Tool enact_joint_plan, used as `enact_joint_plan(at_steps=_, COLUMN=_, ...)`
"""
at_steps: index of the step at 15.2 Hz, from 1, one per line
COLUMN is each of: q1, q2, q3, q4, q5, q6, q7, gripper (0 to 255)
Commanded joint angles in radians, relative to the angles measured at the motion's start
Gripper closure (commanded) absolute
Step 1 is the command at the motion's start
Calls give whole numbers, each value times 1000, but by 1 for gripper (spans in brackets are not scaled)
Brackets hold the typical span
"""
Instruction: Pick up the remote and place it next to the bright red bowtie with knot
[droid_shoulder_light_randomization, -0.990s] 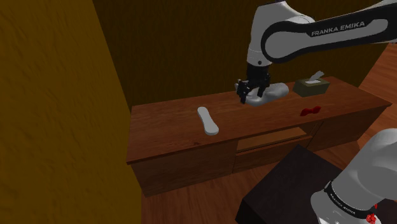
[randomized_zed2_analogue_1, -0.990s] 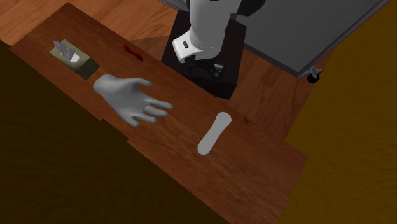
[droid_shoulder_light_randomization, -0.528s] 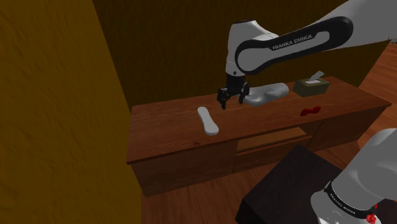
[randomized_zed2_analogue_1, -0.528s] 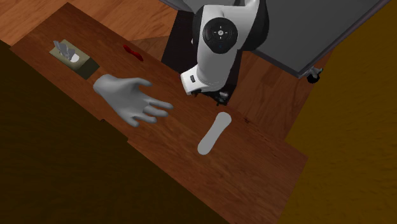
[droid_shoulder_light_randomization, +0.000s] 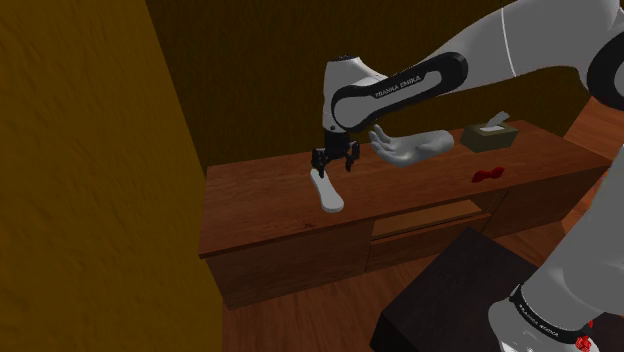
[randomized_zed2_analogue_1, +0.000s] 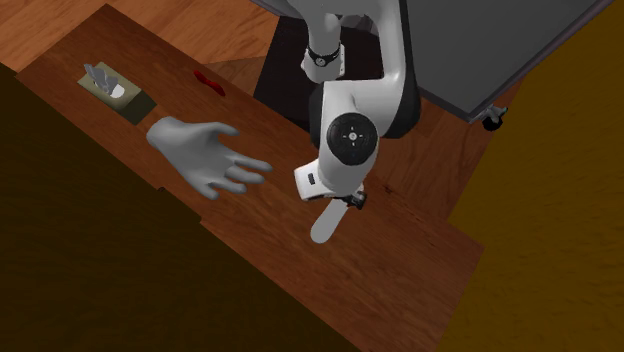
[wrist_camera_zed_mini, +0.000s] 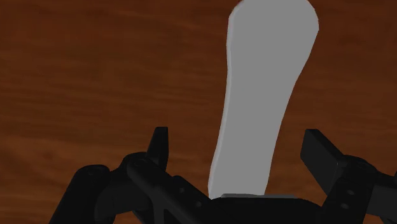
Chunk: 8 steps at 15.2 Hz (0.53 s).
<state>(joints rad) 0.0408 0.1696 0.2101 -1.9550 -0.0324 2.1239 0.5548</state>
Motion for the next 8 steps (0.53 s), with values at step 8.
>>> enact_joint_plan(at_steps=8, q1=22, q2=140, q3=-1, q4=52, q5=-24, q6=88, q7=52, gripper=0)
